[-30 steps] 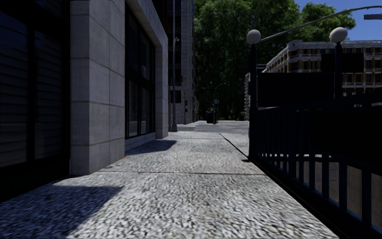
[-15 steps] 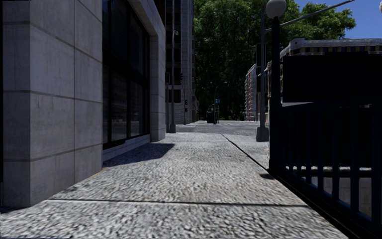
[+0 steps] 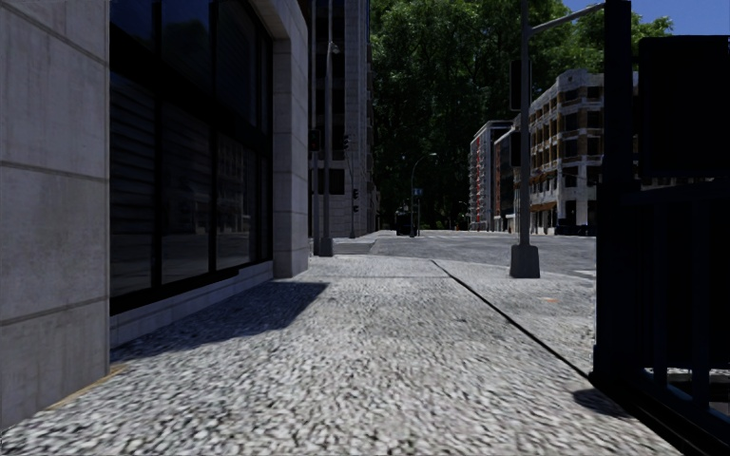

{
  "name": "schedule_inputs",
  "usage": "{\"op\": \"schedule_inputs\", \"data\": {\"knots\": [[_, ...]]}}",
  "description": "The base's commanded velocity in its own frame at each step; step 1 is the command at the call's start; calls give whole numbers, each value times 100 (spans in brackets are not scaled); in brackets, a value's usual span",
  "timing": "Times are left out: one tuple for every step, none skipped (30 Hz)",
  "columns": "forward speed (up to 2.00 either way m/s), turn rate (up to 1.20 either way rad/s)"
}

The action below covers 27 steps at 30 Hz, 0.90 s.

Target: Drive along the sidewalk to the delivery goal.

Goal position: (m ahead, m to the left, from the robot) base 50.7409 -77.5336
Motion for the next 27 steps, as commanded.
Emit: {"op": "schedule_inputs", "data": {"knots": [[200,-6],[200,-11],[200,-24],[200,-24],[200,-28],[200,-29],[200,-30],[200,-30],[199,-38],[192,-43],[188,-44],[188,-44],[187,-44],[185,-44],[184,-44],[184,-44],[184,-44],[183,-44],[183,-44],[183,-44],[183,-44],[182,-44],[180,-44],[178,-44],[178,-44],[176,-44],[173,-45]]}}
